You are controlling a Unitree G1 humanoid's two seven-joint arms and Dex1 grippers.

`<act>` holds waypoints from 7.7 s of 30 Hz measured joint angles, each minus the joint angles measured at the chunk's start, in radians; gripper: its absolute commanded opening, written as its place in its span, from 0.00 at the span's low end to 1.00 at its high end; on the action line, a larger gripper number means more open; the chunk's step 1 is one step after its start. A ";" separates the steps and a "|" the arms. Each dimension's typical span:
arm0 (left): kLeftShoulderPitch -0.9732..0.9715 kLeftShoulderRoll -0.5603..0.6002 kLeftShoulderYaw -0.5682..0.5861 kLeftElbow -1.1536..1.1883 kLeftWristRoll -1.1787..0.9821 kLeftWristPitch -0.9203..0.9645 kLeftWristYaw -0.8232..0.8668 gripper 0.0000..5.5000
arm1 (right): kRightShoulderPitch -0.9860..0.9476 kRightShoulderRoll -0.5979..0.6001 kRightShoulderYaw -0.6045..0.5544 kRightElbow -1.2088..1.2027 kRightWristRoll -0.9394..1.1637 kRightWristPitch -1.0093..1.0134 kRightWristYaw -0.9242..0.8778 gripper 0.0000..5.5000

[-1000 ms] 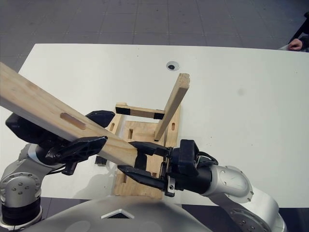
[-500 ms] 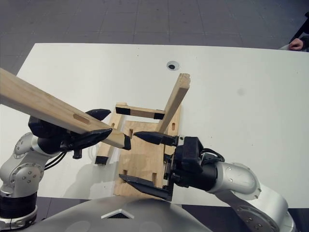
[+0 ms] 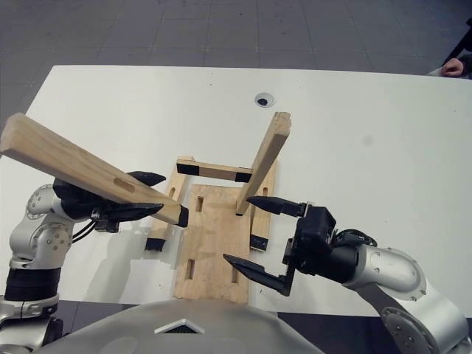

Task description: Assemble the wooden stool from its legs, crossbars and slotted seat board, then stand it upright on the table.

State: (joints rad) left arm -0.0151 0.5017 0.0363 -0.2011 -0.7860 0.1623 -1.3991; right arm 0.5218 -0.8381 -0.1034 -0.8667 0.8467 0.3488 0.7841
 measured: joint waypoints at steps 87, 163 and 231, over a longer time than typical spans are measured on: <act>-0.417 -0.201 -0.108 0.743 0.329 -0.319 -0.185 0.37 | -0.195 0.109 -0.071 0.150 -0.113 0.092 -0.075 1.00; -0.357 -0.263 -0.109 0.716 0.338 -0.337 -0.145 0.37 | -0.100 0.113 0.026 0.114 -0.216 0.026 0.049 1.00; -0.413 -0.192 -0.267 0.706 0.326 -0.250 0.062 0.37 | -0.116 0.124 0.019 0.090 -0.216 0.026 -0.037 1.00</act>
State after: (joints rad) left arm -0.4285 0.3101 -0.2306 0.5045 -0.4603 -0.0880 -1.3369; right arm 0.4059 -0.7141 -0.0841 -0.7764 0.6310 0.3745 0.7474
